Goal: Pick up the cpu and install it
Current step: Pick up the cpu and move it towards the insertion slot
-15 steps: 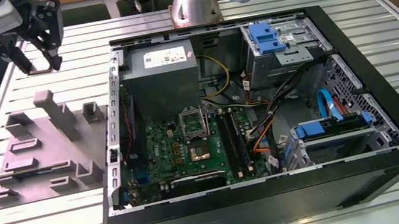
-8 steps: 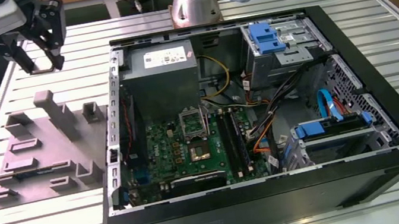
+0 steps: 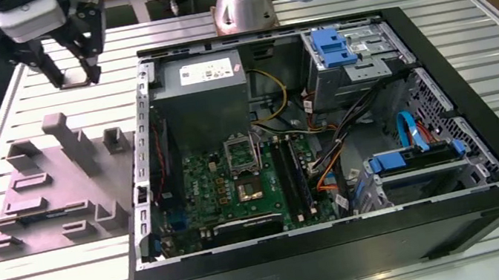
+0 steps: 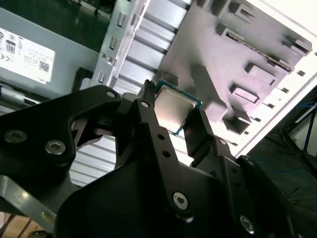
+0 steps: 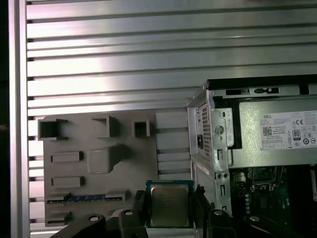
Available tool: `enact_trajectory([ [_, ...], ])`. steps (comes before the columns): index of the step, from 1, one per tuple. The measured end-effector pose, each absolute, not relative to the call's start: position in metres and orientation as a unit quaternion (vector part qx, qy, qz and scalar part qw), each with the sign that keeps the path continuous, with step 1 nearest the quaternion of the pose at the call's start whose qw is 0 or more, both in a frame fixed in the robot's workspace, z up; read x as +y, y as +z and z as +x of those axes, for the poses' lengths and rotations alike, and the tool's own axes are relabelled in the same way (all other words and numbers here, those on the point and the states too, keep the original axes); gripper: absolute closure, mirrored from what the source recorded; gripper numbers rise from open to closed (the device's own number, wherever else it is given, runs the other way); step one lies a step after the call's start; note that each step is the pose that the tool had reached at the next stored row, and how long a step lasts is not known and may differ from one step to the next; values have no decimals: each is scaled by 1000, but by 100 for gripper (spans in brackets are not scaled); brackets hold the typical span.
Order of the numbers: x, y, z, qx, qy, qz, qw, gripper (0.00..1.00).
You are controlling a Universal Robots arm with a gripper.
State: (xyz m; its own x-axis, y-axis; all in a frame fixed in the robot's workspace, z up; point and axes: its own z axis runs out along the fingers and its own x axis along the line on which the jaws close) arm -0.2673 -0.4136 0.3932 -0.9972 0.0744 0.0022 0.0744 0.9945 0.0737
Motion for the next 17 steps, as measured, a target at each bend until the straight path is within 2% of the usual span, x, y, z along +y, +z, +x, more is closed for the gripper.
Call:
enact_trajectory([
  [17,-414,391,-190,999,37,37,0,52],
])
